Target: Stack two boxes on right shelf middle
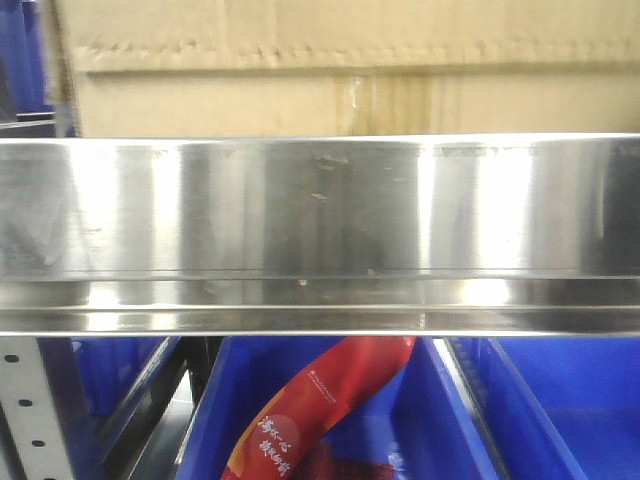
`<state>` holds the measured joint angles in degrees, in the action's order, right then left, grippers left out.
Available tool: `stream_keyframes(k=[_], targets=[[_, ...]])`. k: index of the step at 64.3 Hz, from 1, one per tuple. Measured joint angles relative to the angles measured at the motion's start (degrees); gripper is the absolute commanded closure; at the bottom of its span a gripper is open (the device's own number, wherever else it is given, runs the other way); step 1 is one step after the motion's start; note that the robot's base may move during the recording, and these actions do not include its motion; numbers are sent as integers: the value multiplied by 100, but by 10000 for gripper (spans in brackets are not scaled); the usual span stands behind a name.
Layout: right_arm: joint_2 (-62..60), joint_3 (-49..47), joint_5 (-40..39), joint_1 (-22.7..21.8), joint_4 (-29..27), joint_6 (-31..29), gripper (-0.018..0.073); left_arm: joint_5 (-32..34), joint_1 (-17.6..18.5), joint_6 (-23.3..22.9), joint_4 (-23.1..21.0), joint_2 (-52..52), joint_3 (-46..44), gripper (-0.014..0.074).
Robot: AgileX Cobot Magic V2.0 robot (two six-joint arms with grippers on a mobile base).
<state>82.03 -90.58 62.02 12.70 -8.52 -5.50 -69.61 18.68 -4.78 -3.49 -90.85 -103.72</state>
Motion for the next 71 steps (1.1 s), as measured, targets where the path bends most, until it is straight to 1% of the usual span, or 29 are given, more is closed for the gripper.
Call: stream_keyframes(k=[5,11,16,20,23,27,28,32,37,38,41,48,53,62,71], targets=[[0,0,0,-12,16,0,4,0,0,0,0,11,0,130],[-13,0,-29,-21,16,-13,48,-25,0,0,-13,64,0,197],[-115,0,-57,-21,26,-13,106,-26,0,0,-13,177,0,249],[-286,0,-71,-21,26,-13,168,-39,0,0,-13,302,0,308],[-442,0,-80,-21,26,-13,237,-50,0,0,-21,403,0,358],[-704,0,-80,-25,26,-13,332,-50,0,0,-37,563,0,449],[-767,0,-93,-34,26,-13,370,-50,0,0,-37,602,0,471],[-1062,0,-116,-34,15,-13,477,-39,0,0,-59,793,68,575],[-1440,97,-247,-34,7,-13,631,-39,0,0,-70,1178,375,697],[-1511,131,-285,-34,7,-13,656,-18,0,0,-69,1250,449,708],[-1766,303,-390,-34,7,-13,720,88,0,11,-69,1482,708,708],[-2349,889,-738,-34,7,-24,717,741,0,11,-69,2221,1633,707],[-2815,1511,-956,-34,7,-24,719,1216,0,11,-69,2735,2328,707],[-3616,2833,-1534,-34,7,-24,721,2416,0,11,-61,3843,3799,707],[-4365,4011,-2175,-34,7,-24,721,3500,0,11,-37,4814,5081,707]])
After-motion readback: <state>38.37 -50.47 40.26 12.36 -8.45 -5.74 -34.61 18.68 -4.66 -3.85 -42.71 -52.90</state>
